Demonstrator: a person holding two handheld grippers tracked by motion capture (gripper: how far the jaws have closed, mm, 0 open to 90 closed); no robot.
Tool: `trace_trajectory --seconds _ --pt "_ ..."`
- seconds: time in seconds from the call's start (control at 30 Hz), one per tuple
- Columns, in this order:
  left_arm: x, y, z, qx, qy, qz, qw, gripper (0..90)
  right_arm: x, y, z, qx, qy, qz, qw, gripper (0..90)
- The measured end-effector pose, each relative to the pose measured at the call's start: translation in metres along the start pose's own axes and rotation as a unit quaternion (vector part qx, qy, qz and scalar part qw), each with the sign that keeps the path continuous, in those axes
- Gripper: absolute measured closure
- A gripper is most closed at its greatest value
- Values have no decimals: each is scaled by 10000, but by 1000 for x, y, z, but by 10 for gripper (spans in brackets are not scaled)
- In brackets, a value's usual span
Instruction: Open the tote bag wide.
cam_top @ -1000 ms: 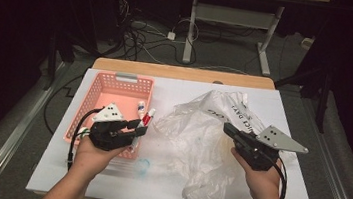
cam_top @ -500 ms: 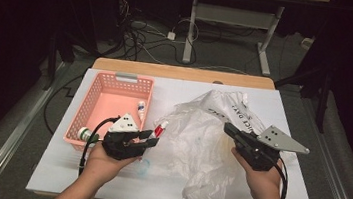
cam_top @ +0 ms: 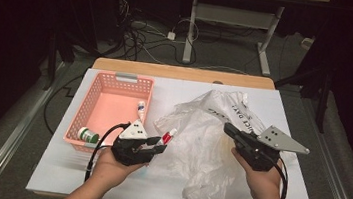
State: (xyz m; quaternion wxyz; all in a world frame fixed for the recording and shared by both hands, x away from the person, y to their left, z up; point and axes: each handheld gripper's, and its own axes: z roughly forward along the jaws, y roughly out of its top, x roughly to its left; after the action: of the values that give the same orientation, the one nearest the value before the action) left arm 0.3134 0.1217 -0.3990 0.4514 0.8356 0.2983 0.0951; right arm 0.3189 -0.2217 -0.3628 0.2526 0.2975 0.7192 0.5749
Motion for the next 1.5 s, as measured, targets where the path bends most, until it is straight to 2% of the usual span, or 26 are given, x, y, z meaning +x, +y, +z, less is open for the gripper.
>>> trace_trajectory --seconds 0.33,0.57,0.9,1.23,1.5 --pt "-5 1 14 56 -53 51 10000 657 1 -1 1 12 8 -13 10000 900" --pt "-11 12 26 78 -34 192 9998 657 0 0 0 -1 -14 -2 10000 900" --pt "-14 25 41 43 -51 268 9996 657 -1 1 -1 -41 -10 8 10000 900" --pt "-13 31 64 69 -71 288 9995 657 -2 1 -2 -49 -5 1 10000 900" --pt "-10 34 82 70 -75 210 9997 657 -2 0 -1 -35 -10 17 10000 900"
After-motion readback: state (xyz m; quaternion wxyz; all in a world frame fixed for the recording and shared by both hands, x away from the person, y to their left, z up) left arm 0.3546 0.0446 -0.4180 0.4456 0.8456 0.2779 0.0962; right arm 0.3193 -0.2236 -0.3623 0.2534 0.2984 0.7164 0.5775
